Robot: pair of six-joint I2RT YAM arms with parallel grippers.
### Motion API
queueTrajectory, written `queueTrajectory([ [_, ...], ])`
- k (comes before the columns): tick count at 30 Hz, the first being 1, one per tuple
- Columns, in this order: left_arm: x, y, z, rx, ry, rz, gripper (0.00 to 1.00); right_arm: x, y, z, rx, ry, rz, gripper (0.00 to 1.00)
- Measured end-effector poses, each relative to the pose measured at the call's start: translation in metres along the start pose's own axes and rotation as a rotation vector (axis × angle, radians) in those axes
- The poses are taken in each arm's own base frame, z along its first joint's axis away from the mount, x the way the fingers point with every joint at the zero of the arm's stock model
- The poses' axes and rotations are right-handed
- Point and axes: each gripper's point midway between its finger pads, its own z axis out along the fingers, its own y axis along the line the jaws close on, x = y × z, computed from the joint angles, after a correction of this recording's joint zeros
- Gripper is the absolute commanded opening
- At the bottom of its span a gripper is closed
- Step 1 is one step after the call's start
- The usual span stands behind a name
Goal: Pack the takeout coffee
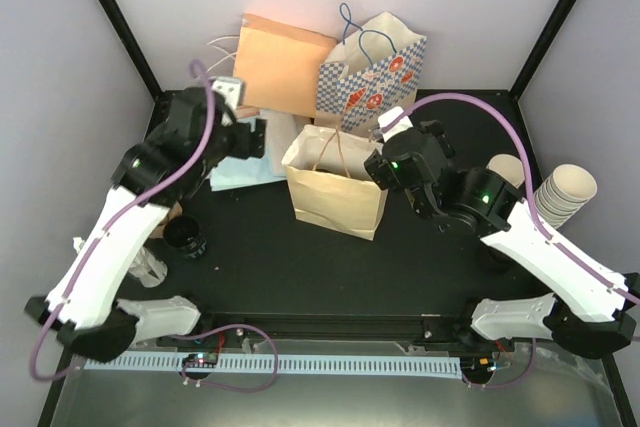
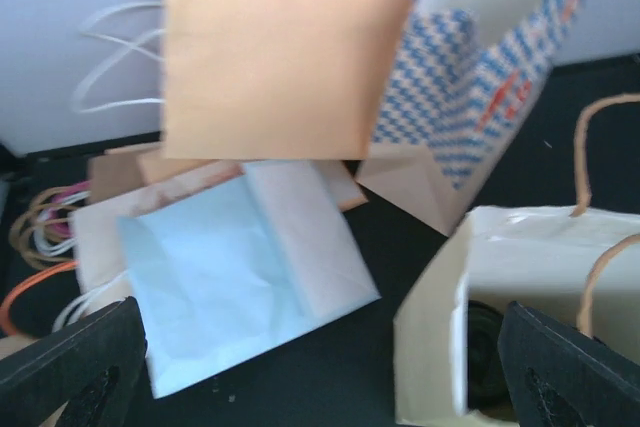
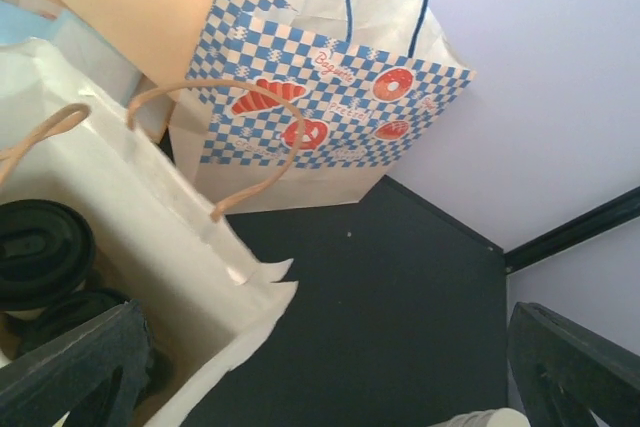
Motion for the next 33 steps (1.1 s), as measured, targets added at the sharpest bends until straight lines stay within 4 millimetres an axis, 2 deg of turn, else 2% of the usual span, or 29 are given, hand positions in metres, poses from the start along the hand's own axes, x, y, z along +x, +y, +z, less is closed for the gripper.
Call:
queueTrajectory([
  [3,0.013,0.028,-0.022,-0.087,-0.058,-0.05,0.99,0.001,0.006,0.0,-0.039,-0.012,0.032,1.0],
  [8,0.046,0.067,-0.028,-0.224,-0.042,-0.146,0.99,-0.013,0.026,-0.012,-0.208,-0.075,0.132,1.0],
  [12,0.068,0.075,-0.016,-0.266,0.007,-0.181,0.99,-0.029,0.052,-0.024,-0.394,-0.129,0.201,1.0],
  [15,0.076,0.077,-0.014,-0.282,0.026,-0.202,0.99,-0.042,0.076,-0.03,-0.526,-0.157,0.238,1.0],
  [18,0.079,0.082,-0.017,-0.308,0.027,-0.229,0.97,-0.049,0.1,-0.031,-0.627,-0.167,0.25,1.0],
  [23,0.089,0.101,-0.032,-0.415,0.03,-0.274,0.87,-0.054,0.135,-0.028,-0.734,-0.165,0.244,1.0],
  [27,0.102,0.125,-0.045,-0.556,0.051,-0.285,0.83,-0.058,0.143,-0.03,-0.772,-0.184,0.247,1.0],
  [33,0.116,0.175,-0.069,-0.772,0.057,-0.388,0.81,-0.064,0.147,-0.033,-0.802,-0.216,0.252,1.0],
])
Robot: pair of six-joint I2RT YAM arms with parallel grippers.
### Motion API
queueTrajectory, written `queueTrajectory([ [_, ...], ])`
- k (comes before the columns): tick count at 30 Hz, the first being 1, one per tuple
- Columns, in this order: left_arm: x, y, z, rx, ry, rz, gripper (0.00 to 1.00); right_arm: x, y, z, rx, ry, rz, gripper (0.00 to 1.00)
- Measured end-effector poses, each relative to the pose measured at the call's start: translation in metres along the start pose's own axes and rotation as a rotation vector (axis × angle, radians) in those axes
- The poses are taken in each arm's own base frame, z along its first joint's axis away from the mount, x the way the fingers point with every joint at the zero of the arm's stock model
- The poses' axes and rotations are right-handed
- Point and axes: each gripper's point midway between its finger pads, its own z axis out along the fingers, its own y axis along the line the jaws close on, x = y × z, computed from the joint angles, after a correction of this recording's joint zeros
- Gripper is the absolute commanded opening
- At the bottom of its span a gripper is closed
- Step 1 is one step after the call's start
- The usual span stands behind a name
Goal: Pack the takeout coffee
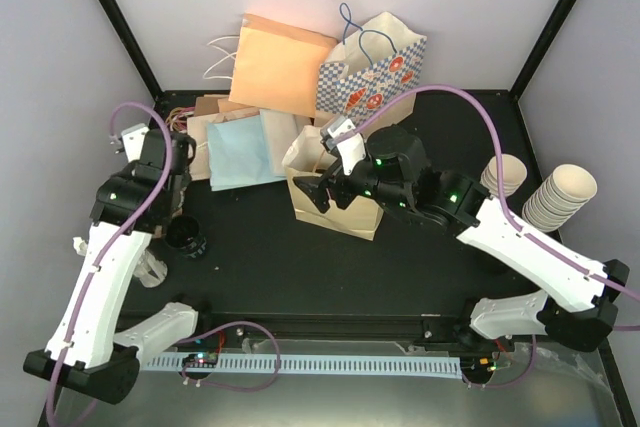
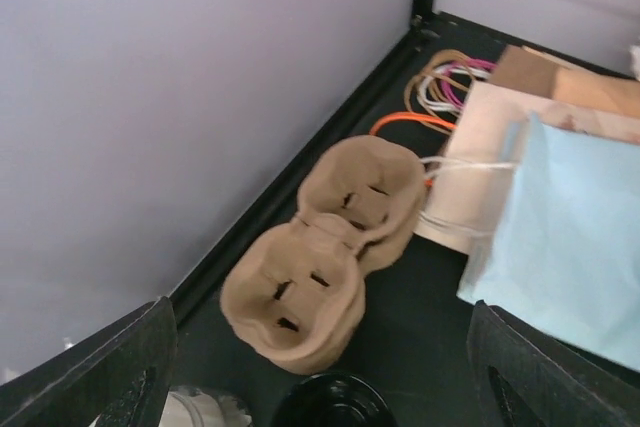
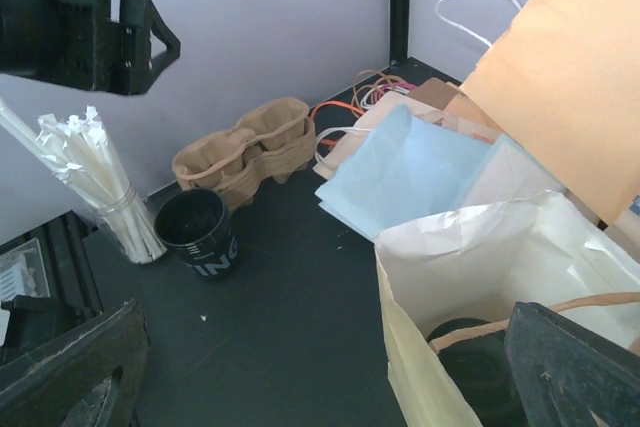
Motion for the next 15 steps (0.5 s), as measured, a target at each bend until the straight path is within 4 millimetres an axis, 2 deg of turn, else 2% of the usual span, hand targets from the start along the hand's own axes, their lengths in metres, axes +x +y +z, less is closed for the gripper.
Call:
queueTrajectory([
  [4,-0.004,0.019,0.0,-0.046,-0.012,-0.063,0.82,0.006,0.006,0.004,-0.037,0.008,0.001,1.0],
  [7,-0.007,0.02,-0.002,-0.042,-0.018,-0.072,0.81,0.005,0.015,0.009,-0.084,0.004,0.009,1.0],
  [10,-0.01,0.024,-0.007,-0.048,-0.017,-0.09,0.76,0.003,0.026,0.016,-0.126,-0.006,0.011,1.0],
  [15,-0.004,0.049,-0.018,-0.142,0.012,-0.146,0.75,0.005,0.041,0.029,-0.176,-0.005,0.006,1.0],
])
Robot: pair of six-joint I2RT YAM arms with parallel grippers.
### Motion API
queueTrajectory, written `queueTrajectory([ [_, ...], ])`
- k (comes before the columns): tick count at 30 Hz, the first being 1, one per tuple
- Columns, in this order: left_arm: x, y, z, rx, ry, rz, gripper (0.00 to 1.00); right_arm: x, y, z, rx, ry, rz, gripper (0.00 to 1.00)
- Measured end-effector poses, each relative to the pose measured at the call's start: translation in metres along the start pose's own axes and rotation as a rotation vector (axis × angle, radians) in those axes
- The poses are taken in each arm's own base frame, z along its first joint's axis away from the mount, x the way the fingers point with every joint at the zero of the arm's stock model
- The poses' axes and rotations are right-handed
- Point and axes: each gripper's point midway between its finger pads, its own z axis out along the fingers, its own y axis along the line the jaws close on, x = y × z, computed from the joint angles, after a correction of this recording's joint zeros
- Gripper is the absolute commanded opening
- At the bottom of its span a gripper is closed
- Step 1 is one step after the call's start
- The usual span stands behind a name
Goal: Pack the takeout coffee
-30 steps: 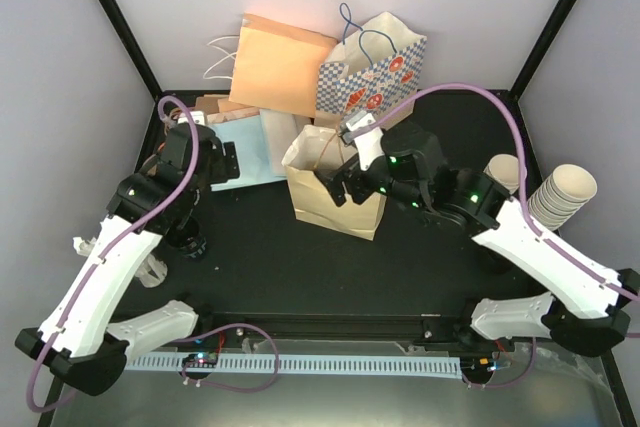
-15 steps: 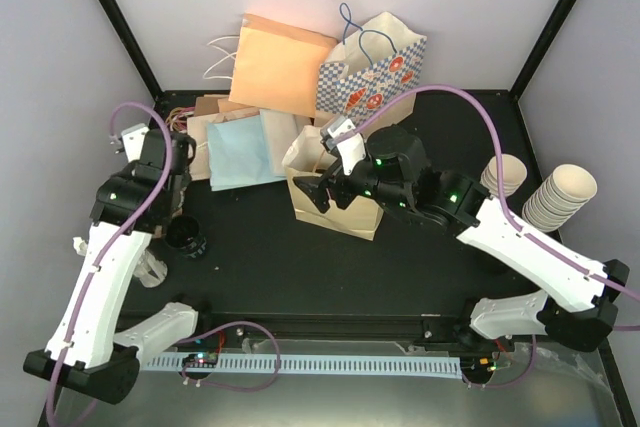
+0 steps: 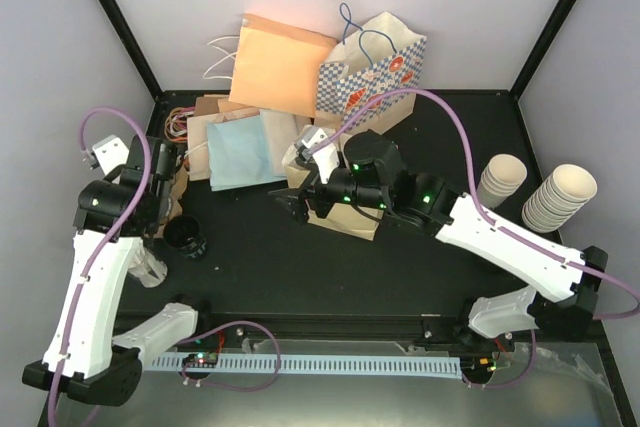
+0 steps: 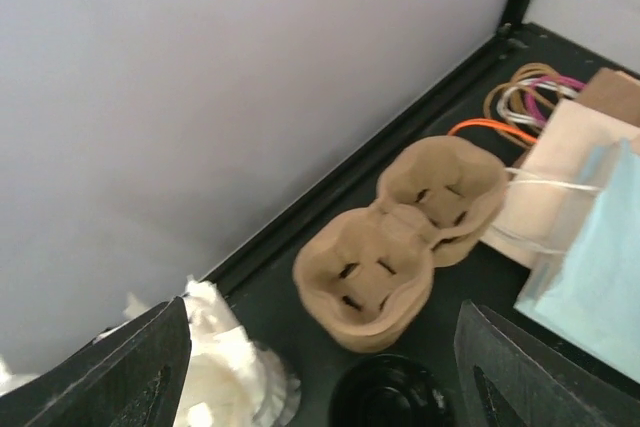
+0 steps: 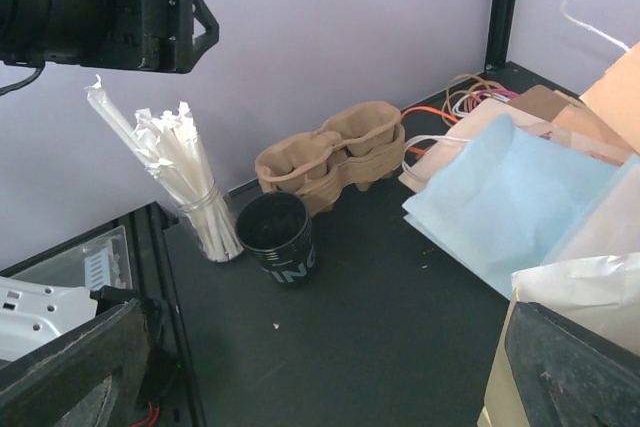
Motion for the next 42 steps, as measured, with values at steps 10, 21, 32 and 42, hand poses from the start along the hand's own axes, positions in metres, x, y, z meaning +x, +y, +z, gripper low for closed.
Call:
queueTrajectory([
  [10,0.013,0.066,0.012,-0.253,-0.008,-0.079,0.77,0.004,0.008,0.001,-0.042,0.031,-0.017,1.0],
  [21,0.012,0.118,0.017,-0.459,0.02,-0.267,0.75,-0.002,0.02,-0.002,-0.105,0.047,-0.018,1.0],
  [32,0.044,0.118,0.019,-0.398,0.055,-0.298,0.6,0.004,0.023,0.001,-0.119,0.068,-0.016,1.0],
  [42,0.059,0.114,0.033,-0.388,0.073,-0.294,0.52,-0.001,0.025,-0.006,-0.123,0.05,-0.02,1.0],
])
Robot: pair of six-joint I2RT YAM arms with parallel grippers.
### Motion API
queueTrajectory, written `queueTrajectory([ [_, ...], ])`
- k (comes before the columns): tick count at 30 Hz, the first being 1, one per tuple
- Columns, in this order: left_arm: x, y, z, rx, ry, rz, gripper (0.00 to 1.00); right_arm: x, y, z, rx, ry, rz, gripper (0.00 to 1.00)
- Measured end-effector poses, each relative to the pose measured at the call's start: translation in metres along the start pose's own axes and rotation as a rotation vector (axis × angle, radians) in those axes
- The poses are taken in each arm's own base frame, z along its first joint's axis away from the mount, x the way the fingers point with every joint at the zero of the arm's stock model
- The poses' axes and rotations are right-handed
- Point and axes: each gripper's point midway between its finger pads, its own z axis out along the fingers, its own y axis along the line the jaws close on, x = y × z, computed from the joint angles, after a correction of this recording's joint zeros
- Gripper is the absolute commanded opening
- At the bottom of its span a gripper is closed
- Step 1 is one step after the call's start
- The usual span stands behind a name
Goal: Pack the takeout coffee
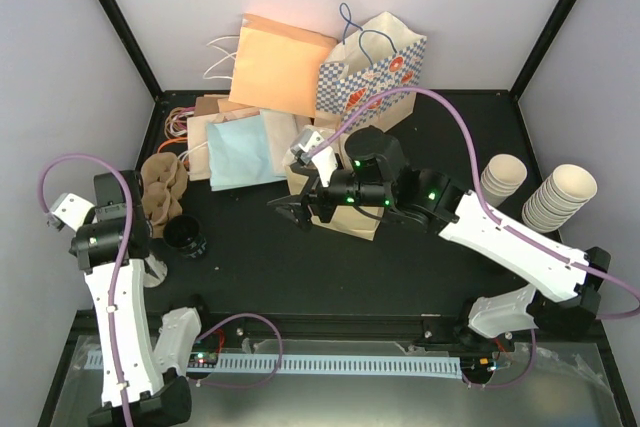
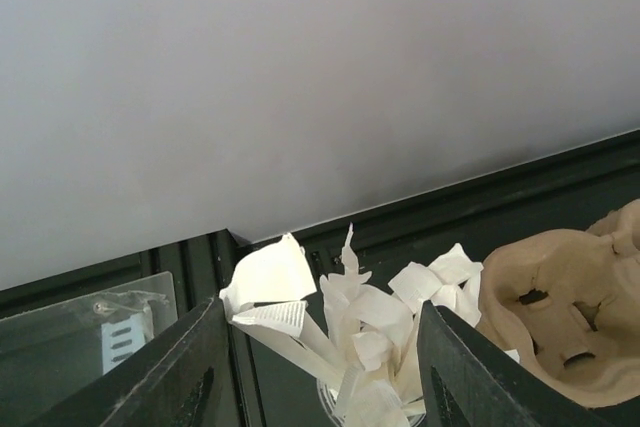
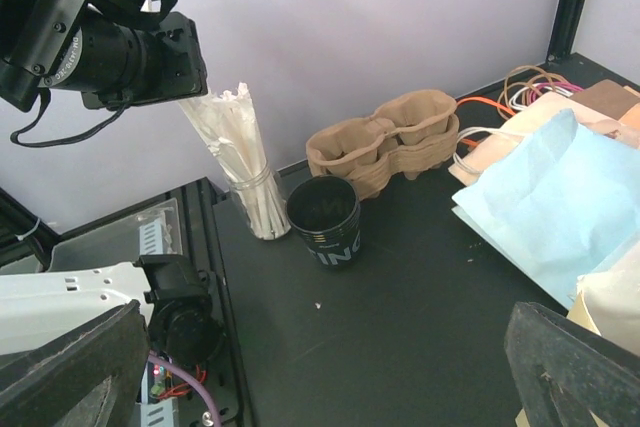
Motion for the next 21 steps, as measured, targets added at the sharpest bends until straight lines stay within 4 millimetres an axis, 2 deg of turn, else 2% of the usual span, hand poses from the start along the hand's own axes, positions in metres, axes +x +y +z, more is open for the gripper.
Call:
queueTrajectory([
  [15,-0.01,0.01,0.002,-0.058,-0.052,-0.013,0.44,0.003,0.002,-0.002,-0.006,0.003,-0.001,1.0],
  [21,-0.013,0.013,0.001,-0.077,-0.069,-0.018,0.21,0.004,0.003,-0.002,-0.011,0.004,-0.003,1.0],
])
